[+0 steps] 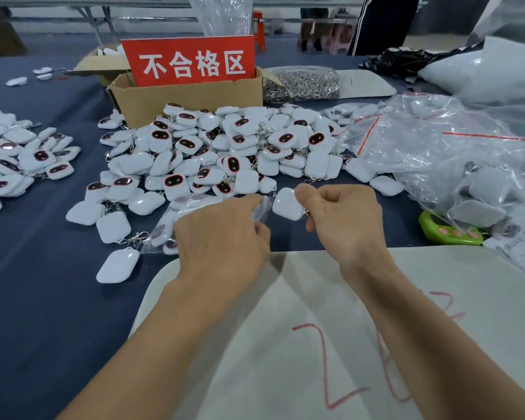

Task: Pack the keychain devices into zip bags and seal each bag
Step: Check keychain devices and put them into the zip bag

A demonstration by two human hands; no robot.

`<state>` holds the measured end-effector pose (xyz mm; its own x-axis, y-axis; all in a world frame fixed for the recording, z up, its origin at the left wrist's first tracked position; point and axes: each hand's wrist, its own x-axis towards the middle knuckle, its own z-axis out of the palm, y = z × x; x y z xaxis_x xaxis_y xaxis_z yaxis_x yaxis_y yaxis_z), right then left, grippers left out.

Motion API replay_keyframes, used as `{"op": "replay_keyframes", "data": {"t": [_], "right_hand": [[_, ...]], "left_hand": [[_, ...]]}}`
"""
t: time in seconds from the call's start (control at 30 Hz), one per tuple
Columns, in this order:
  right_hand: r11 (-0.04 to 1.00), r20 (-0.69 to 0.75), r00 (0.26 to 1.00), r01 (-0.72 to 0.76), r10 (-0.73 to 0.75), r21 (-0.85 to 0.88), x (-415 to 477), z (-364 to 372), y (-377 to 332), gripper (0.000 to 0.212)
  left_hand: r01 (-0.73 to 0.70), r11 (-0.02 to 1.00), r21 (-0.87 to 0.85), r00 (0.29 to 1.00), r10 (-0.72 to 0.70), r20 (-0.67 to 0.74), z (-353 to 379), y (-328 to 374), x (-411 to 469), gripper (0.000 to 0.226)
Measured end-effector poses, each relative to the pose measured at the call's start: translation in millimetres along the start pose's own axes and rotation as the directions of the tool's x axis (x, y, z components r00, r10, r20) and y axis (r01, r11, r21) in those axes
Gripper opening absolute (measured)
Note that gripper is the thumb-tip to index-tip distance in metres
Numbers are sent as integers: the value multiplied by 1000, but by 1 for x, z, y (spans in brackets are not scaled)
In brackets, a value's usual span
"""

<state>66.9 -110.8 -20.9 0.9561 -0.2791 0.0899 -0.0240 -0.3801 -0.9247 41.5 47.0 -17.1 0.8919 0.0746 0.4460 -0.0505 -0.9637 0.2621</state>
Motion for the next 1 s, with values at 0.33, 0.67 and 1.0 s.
{"op": "replay_keyframes", "data": {"t": [0.33,0.67,1.0], "right_hand": [[898,585,797,-137,-152,419,-22,16,-12,31],[988,-46,989,136,-140,-74,6,-8,0,38],[954,178,962,238,-206,-185,7,-1,9,33]], "left_hand": [[-291,851,-438,945,185,-269,-2,4,-3,26],[-69,836,-545,988,-18,-153,-6,-7,2,41],[-218,930,-296,944,278,177,-17,-14,-5,26]]}}
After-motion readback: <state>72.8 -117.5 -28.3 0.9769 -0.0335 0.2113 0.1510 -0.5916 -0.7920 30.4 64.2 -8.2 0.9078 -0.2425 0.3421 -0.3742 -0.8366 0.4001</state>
